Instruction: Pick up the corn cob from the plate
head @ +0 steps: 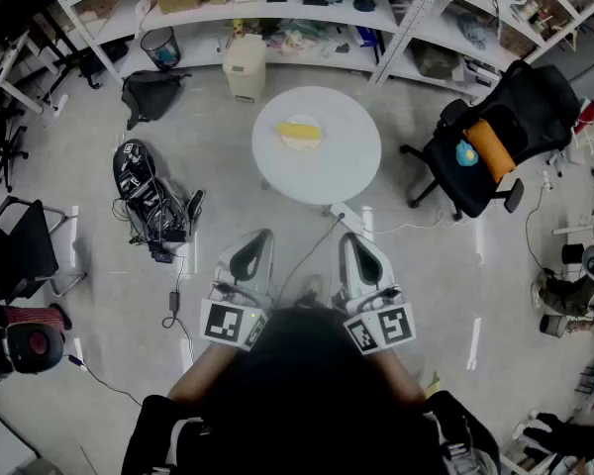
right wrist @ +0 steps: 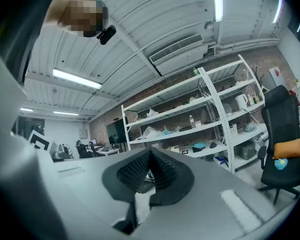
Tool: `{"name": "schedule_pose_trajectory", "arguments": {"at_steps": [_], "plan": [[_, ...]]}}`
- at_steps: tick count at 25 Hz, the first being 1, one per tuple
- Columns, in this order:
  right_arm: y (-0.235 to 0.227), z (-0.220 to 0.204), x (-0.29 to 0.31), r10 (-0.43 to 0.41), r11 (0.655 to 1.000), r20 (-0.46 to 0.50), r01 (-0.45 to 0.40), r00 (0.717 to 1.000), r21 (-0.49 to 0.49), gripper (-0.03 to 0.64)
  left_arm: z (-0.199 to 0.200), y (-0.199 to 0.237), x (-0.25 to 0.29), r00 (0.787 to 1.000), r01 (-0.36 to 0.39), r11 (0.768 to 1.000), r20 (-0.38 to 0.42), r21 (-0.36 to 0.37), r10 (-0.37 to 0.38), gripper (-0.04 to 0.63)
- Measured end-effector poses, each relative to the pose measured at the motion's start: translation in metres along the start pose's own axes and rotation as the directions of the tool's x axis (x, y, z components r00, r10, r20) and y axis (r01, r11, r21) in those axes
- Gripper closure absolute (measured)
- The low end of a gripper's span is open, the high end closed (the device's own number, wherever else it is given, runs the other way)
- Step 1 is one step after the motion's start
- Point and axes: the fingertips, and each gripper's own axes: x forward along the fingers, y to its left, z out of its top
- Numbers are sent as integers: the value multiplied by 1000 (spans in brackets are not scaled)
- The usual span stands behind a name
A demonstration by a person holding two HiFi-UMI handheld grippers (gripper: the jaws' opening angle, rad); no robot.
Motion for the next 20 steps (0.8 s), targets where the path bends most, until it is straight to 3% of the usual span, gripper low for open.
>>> {"name": "schedule_pose_trajectory", "arguments": {"at_steps": [20], "plan": [[-21,2,-4,4,1000,-5,-4,1000,26,609,-4,-11,9,1000,-15,1000,-7,1,15,589]]}}
